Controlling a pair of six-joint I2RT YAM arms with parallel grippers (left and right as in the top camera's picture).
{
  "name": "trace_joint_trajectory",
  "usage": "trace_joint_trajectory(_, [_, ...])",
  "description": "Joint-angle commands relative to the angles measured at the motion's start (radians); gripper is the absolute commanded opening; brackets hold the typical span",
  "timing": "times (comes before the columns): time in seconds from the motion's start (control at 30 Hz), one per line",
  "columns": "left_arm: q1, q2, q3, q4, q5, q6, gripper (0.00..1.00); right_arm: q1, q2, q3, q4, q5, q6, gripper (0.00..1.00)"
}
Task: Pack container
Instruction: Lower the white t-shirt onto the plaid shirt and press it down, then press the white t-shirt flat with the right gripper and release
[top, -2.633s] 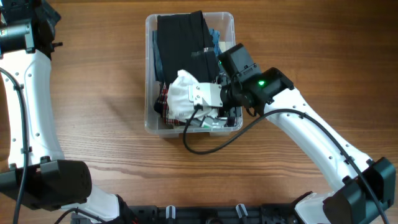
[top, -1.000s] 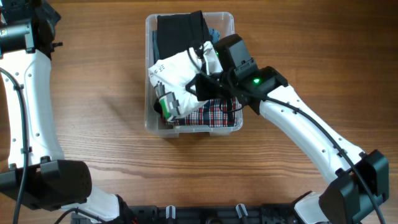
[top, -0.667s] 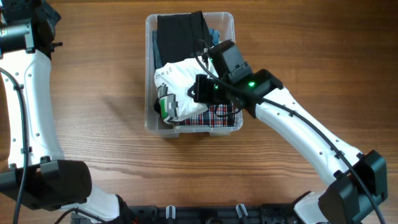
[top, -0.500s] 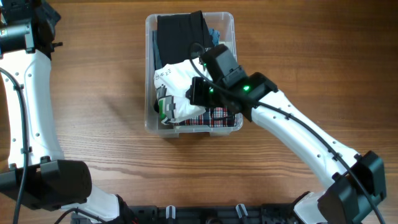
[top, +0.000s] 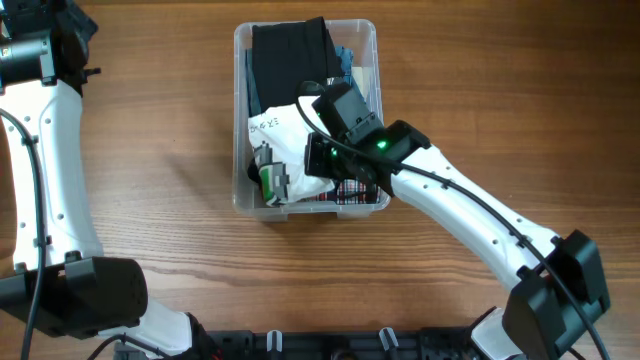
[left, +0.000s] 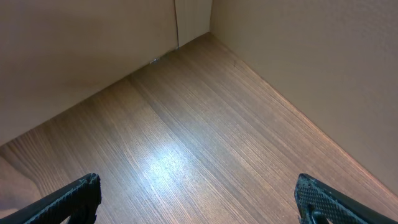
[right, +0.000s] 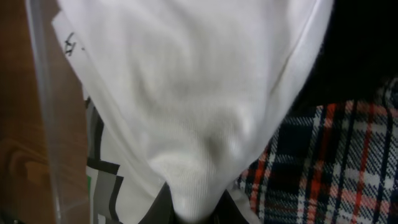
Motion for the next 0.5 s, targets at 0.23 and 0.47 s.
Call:
trace_joint_trajectory(0.23, [0.005,0.005,-0.001,0.002,-0.017,0.012,1.0,0.026,0.02,-0.014,-0.001,-0.04,0.022,0.04])
trace_joint_trajectory(0.47, [0.005,0.005,-0.001,0.002,-0.017,0.012,1.0,0.047,0.02,-0.015,-0.003,0.029,0.026,0.04])
